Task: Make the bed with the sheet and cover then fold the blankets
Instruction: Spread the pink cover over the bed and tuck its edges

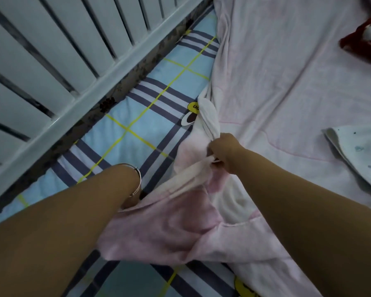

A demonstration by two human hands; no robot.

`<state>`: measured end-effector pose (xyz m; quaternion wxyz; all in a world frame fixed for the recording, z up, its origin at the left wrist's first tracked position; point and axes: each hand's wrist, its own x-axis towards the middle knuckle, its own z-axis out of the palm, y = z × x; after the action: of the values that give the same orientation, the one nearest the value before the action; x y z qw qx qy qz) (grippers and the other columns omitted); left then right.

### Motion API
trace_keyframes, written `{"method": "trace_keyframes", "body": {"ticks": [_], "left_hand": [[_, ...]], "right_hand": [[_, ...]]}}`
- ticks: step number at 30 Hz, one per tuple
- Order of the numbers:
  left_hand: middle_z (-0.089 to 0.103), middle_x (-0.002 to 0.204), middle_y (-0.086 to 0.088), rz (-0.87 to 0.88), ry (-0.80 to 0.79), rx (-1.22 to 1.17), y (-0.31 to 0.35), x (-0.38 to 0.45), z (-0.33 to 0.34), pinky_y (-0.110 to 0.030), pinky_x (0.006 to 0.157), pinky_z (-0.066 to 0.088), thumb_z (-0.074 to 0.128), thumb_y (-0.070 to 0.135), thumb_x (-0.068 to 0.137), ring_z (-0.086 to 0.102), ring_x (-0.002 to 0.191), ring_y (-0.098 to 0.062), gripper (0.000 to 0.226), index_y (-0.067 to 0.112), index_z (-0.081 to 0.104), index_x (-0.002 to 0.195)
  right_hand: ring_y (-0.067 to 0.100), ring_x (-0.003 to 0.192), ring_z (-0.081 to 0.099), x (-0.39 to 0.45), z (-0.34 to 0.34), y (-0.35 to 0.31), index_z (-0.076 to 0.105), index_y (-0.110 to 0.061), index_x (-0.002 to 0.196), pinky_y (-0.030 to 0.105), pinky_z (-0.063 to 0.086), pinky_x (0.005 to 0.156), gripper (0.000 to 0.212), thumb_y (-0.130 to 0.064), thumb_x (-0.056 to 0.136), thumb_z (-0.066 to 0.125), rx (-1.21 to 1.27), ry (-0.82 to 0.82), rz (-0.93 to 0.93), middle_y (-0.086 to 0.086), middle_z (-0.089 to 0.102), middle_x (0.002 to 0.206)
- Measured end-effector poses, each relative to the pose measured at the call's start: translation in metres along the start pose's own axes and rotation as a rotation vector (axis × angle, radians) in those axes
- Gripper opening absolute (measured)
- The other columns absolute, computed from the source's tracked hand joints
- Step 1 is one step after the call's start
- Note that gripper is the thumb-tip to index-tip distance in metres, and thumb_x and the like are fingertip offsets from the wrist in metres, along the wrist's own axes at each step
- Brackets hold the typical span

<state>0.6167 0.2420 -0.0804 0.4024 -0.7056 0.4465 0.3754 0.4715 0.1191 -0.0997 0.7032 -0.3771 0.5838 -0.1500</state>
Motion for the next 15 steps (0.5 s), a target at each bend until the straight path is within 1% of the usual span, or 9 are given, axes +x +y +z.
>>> {"method": "trace_keyframes", "body": {"ticks": [1,3,4,6,7,9,11,14,15], "left_hand": [[0.049,0.139,-0.013,-0.031,0.060,-0.125,-0.001,0.003,-0.003,-0.031,0.093,0.047,0.041,0.023,0.098,0.052,0.117,-0.023,0.041,0.008,0.046,0.135],[0.055,0.132,-0.011,0.133,0.317,-0.398,0.002,0.004,-0.006,-0.029,0.091,0.044,0.042,0.030,0.098,0.054,0.115,-0.025,0.038,0.009,0.050,0.129],[0.053,0.133,-0.010,0.235,0.449,-0.549,0.010,0.006,-0.009,-0.027,0.093,0.041,0.045,0.035,0.096,0.052,0.118,-0.025,0.044,0.011,0.046,0.132],[0.037,0.147,-0.004,0.381,0.430,-0.864,0.033,0.004,-0.013,-0.022,0.100,0.032,0.059,0.041,0.087,0.039,0.133,-0.022,0.076,0.016,0.021,0.147],[0.026,0.153,-0.003,0.423,0.432,-0.920,0.046,0.002,-0.012,-0.021,0.104,0.027,0.065,0.038,0.083,0.030,0.139,-0.020,0.094,0.016,0.004,0.150],[0.025,0.153,-0.008,0.437,0.494,-0.865,0.054,0.011,-0.011,-0.027,0.106,0.031,0.068,0.025,0.082,0.034,0.137,-0.023,0.103,0.016,-0.010,0.149],[0.042,0.141,-0.015,0.362,0.477,-0.699,0.039,0.024,-0.012,-0.029,0.094,0.041,0.063,0.019,0.084,0.049,0.124,-0.029,0.082,0.016,0.011,0.148],[0.050,0.134,-0.017,0.217,0.237,-0.244,0.012,0.032,-0.010,-0.029,0.091,0.043,0.059,0.017,0.088,0.053,0.120,-0.028,0.056,0.007,0.033,0.137],[0.051,0.135,-0.014,0.181,0.134,-0.101,0.005,0.033,-0.009,-0.028,0.093,0.043,0.057,0.016,0.089,0.054,0.120,-0.026,0.053,0.005,0.037,0.137]], "right_hand": [[0.017,0.077,0.059,-0.003,-0.002,-0.003,0.058,-0.016,0.106,0.025,0.051,0.066,0.019,-0.009,0.092,0.049,-0.063,0.041,0.043,0.001,0.057,0.089],[0.020,0.102,0.059,-0.013,0.000,0.003,0.061,-0.015,0.117,0.023,0.044,0.085,0.026,-0.019,0.092,0.054,-0.606,0.051,-0.086,0.000,0.062,0.103],[0.021,0.101,0.059,-0.015,0.004,0.001,0.063,-0.014,0.112,0.020,0.045,0.083,0.022,-0.018,0.092,0.054,-0.565,0.017,-0.041,-0.001,0.060,0.095],[0.015,0.071,0.057,-0.010,0.004,-0.001,0.057,-0.013,0.090,0.013,0.048,0.049,0.010,-0.007,0.093,0.049,-0.261,-0.122,0.029,-0.002,0.047,0.073],[0.011,0.059,0.053,-0.004,0.007,0.002,0.050,-0.015,0.081,0.011,0.043,0.036,0.018,-0.001,0.092,0.046,-0.265,-0.127,-0.038,-0.001,0.043,0.070],[0.006,0.052,0.054,-0.001,0.013,0.004,0.044,-0.014,0.071,0.011,0.045,0.038,0.027,0.005,0.090,0.045,-0.395,-0.177,-0.015,0.003,0.046,0.070],[0.018,0.057,0.056,0.001,0.017,0.001,0.049,-0.005,0.070,0.025,0.052,0.051,0.021,0.008,0.086,0.046,-0.466,-0.241,0.020,0.015,0.054,0.074],[0.023,0.053,0.046,0.001,0.023,-0.003,0.054,0.001,0.076,0.030,0.038,0.053,0.011,0.000,0.085,0.047,-0.674,-0.319,0.053,0.020,0.051,0.071],[0.023,0.055,0.047,0.003,0.028,-0.003,0.054,0.000,0.078,0.030,0.039,0.055,0.010,-0.002,0.085,0.047,-0.727,-0.341,0.072,0.019,0.050,0.068]]}}
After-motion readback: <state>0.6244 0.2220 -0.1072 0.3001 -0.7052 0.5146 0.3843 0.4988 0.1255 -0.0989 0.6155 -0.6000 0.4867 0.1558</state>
